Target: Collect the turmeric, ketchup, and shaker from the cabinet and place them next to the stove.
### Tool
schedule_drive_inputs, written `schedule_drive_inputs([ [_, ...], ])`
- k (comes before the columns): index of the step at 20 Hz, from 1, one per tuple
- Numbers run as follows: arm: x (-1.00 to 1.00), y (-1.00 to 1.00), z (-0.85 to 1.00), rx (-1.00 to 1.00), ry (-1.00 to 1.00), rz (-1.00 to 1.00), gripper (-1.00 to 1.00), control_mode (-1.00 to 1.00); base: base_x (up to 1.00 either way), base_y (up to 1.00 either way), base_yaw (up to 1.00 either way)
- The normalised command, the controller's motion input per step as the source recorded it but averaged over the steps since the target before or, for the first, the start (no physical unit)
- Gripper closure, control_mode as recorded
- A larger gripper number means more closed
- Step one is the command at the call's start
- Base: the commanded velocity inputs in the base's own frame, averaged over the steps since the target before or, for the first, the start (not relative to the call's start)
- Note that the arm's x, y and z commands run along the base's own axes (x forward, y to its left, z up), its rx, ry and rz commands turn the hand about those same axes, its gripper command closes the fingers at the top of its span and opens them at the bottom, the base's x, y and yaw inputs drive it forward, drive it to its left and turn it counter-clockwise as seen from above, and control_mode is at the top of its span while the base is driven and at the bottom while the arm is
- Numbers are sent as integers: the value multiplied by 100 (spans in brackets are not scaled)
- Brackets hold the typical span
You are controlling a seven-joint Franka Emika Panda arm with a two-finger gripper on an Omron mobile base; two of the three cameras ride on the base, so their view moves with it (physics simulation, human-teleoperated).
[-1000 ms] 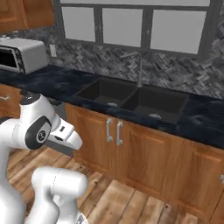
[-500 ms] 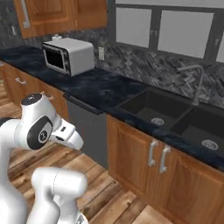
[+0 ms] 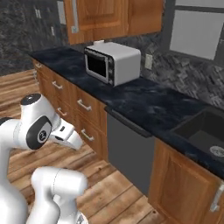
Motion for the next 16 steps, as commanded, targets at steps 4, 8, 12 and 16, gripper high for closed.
schedule_drive_inputs([
  [4,0,0,0,0,0,0,-100,100,66,96,24],
  [8,0,0,0,0,0,0,-100,100,76,97,14],
  [12,0,0,0,0,0,0,-100,100,80,49,-1],
  [16,0,0,0,0,0,0,-100,100,81,57,-22],
])
